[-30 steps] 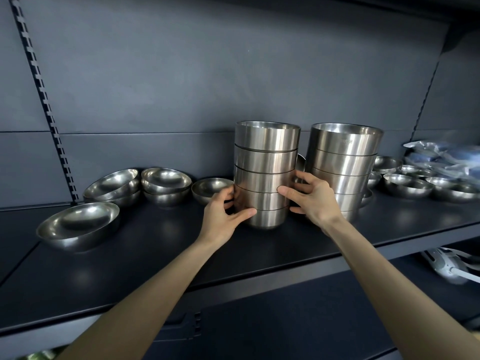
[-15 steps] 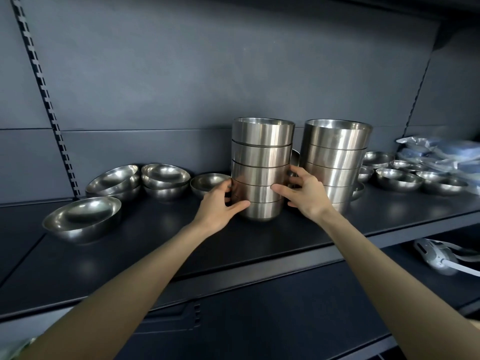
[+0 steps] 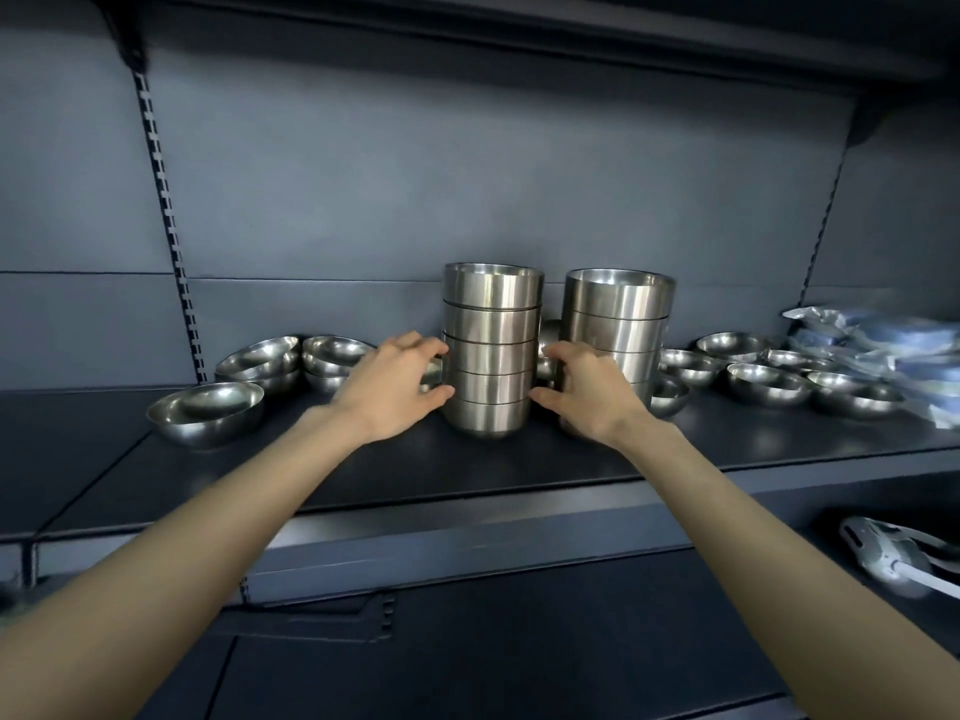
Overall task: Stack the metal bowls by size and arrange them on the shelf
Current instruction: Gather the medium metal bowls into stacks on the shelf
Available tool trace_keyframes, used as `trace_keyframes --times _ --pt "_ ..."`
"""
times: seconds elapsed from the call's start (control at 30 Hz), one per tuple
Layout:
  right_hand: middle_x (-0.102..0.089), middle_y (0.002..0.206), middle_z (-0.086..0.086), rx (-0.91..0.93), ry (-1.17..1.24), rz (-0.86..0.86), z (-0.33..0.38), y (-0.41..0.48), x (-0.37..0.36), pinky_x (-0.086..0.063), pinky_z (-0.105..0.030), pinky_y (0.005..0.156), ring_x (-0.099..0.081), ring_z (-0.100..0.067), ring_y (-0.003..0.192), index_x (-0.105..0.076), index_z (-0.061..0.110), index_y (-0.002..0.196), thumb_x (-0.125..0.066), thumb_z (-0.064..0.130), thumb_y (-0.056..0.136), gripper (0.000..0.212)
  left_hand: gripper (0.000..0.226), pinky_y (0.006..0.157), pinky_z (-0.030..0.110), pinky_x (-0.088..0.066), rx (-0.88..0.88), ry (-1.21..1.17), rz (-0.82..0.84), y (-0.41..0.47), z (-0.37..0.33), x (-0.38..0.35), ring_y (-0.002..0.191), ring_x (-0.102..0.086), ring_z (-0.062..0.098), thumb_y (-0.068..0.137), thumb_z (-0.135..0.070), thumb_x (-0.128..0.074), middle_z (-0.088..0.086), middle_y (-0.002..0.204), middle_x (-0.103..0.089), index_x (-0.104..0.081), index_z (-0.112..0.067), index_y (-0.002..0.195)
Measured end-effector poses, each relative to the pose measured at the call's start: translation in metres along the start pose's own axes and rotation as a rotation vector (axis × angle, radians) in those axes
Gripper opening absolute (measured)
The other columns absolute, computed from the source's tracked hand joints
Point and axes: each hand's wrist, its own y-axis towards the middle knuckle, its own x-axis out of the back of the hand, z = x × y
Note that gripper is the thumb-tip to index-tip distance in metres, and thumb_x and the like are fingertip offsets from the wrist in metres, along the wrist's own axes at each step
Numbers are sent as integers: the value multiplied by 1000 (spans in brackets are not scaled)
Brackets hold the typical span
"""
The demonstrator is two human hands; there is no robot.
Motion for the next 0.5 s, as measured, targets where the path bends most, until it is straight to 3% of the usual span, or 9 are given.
trace_keyframes --times 0.13,0.37,0.5 --pt "-39 149 -6 139 -112 62 13 -23 16 -42 -43 103 -46 -29 129 -46 13 139 -62 26 92 51 49 100 40 -41 34 107 -78 -45 -20 21 120 -50 29 90 -38 -59 8 127 -55 -50 -15 132" --pt "-34 150 -6 285 -147 120 58 -58 15 -40 -42 104 -36 -28 136 -41 15 142 -57 30 94 52 58 109 35 -25 143 307 -5 -118 -29 60 135 -34 24 92 -45 -52 3 145 -39 -36 -22 143" --pt "-39 145 -3 362 -115 105 97 -63 9 -39 -36 101 -39 -26 133 -46 16 138 -58 33 93 49 56 107 36 -28 191 320 -28 -144 -13 93 132 -37 25 91 -45 -53 4 142 -42 -39 -22 140"
